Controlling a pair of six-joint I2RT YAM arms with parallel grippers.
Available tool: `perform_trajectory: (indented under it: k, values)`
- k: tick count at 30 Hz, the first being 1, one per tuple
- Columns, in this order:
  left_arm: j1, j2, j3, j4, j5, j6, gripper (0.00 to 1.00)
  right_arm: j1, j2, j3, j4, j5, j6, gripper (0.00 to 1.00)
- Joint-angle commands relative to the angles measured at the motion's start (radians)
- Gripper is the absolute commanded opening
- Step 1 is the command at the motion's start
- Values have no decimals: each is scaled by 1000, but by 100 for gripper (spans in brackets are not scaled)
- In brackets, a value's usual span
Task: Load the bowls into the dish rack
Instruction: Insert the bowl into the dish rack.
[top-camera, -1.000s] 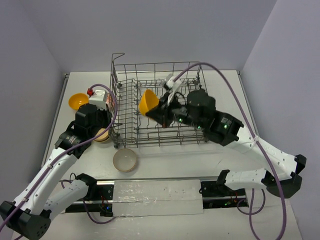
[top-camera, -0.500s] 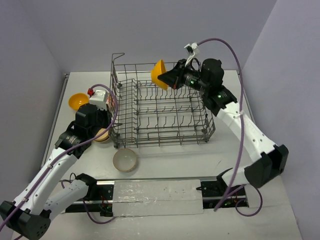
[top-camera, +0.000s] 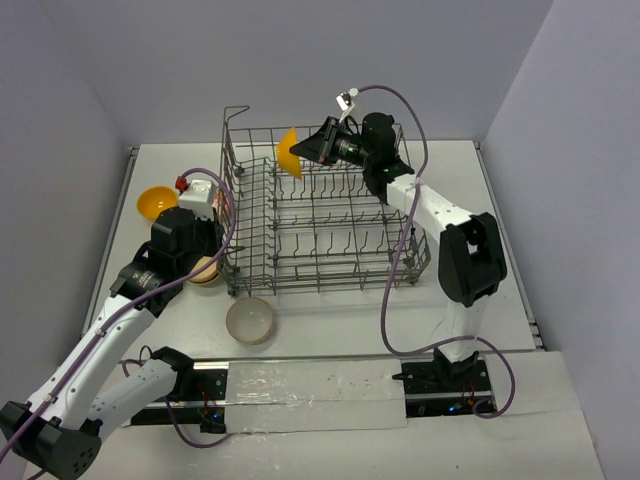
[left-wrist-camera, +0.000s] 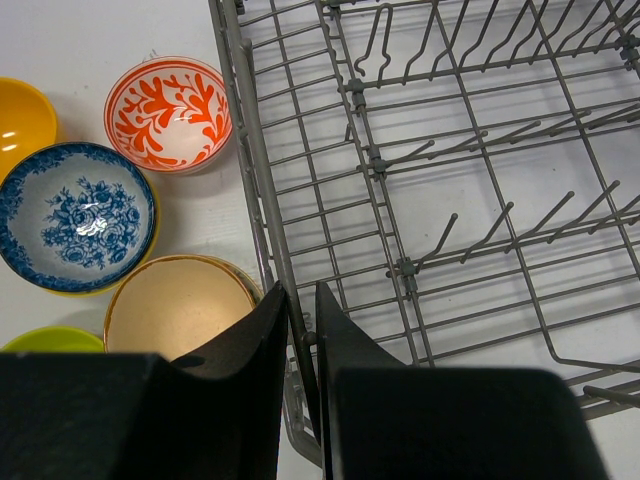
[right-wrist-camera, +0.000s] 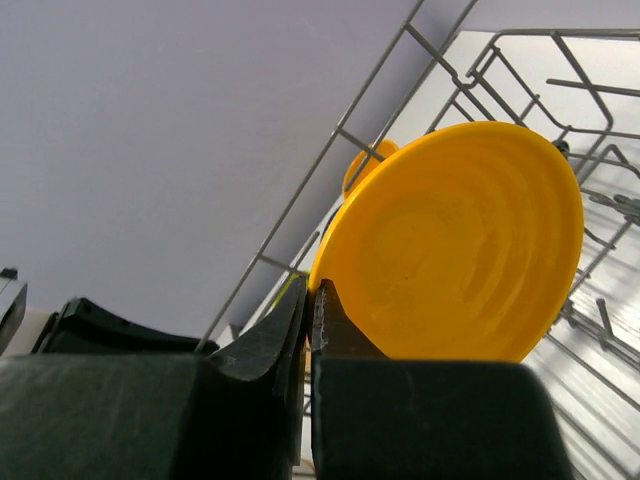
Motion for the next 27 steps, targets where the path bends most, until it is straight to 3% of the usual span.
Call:
perform_trajectory:
  k: [1,13,27]
  values:
    - [-11,7,-13,30,55,30,0,-5,56,79,221,-68,116,0]
    - [-11,9,-16,34,69,30,0,-3,231,173,321,-82,218,0]
    - [-11,16,-17,37,84,31,0,-5,328,225,254,-47,167,0]
